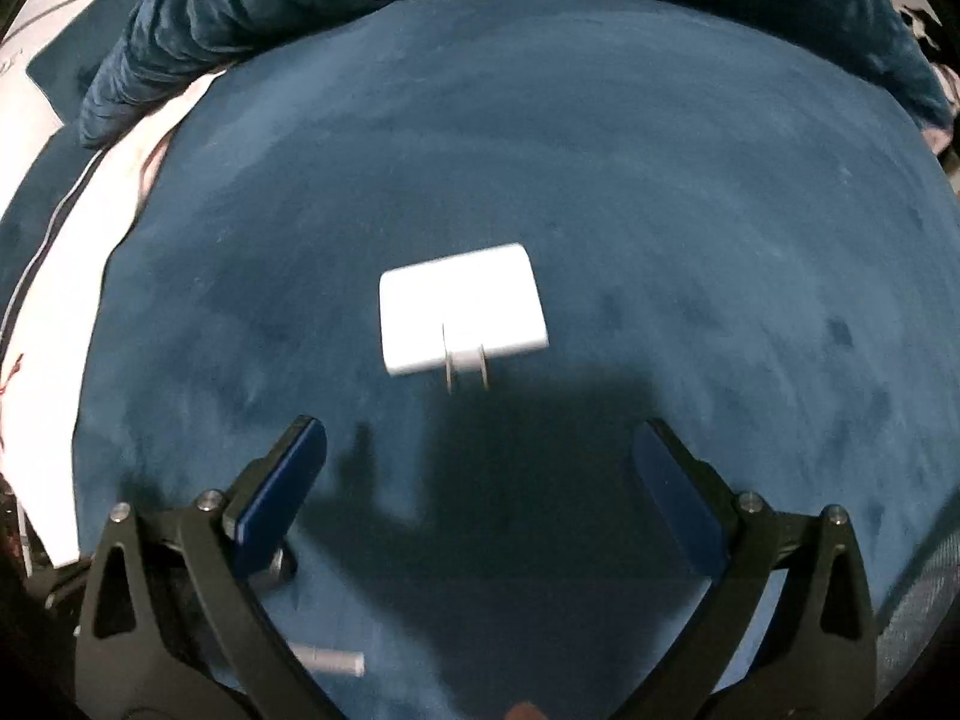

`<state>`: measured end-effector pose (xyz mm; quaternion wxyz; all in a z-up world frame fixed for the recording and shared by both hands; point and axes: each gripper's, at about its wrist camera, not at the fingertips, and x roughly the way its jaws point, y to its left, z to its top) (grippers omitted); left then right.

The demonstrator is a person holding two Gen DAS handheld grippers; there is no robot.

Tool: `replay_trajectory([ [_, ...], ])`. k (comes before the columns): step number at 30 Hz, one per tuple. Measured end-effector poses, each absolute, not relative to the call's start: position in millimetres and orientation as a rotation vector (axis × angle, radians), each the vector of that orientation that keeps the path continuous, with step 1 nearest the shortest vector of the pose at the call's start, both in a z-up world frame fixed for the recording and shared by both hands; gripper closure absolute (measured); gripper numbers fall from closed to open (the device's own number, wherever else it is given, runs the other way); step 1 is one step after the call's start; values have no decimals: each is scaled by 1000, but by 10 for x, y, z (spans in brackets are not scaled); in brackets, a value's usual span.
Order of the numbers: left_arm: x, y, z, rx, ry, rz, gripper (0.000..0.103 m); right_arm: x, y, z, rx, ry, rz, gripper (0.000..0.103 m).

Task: Organize rigid objects
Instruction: 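Grasp the black key fob with the left tool while the right tool grasps the white charger, then lift and carry the key fob and white charger over the basket with both tools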

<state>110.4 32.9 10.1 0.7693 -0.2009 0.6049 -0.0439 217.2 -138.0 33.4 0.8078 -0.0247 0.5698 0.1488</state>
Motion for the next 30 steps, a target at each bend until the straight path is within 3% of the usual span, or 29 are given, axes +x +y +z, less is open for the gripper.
replay_trajectory([
  [2, 1068, 357, 105, -430, 1312, -104, 47, 2304, -1276, 263, -75, 1217, 327, 0],
  [9, 1007, 290, 152, -359, 1309, -95, 39, 2593, -1058, 57, -154, 1230, 285, 0],
  [10, 1014, 267, 149, -354, 1310, -95, 35, 2604, -1059, 56, -149, 1231, 274, 4],
  [11, 1011, 249, 146, -349, 1310, -95, 34, 2592, -1070, 80, -143, 1216, 264, 33],
  [12, 1032, 199, 143, -348, 1311, -94, 34, 2564, -1077, 116, -158, 1200, 247, 35],
  [18, 1132, 69, 105, -329, 1328, -119, 33, 2290, -1231, 234, -130, 1206, 306, 35],
  [20, 1190, -29, 54, -311, 1335, -130, 23, 2169, -1338, 270, -103, 1204, 307, 35],
  [22, 1252, -102, -18, -293, 1320, -116, 24, 2065, -1396, 281, -86, 1203, 303, 35],
  [24, 1289, -142, -67, -243, 1310, -61, 48, 1981, -1458, 284, -74, 1206, 301, 35],
  [26, 1275, -123, -8, -244, 1309, -41, 97, 1959, -1483, 307, -55, 1209, 295, 35],
  [30, 1224, -35, 99, -298, 1305, -65, 99, 1822, -1616, 390, -16, 1207, 287, 35],
])
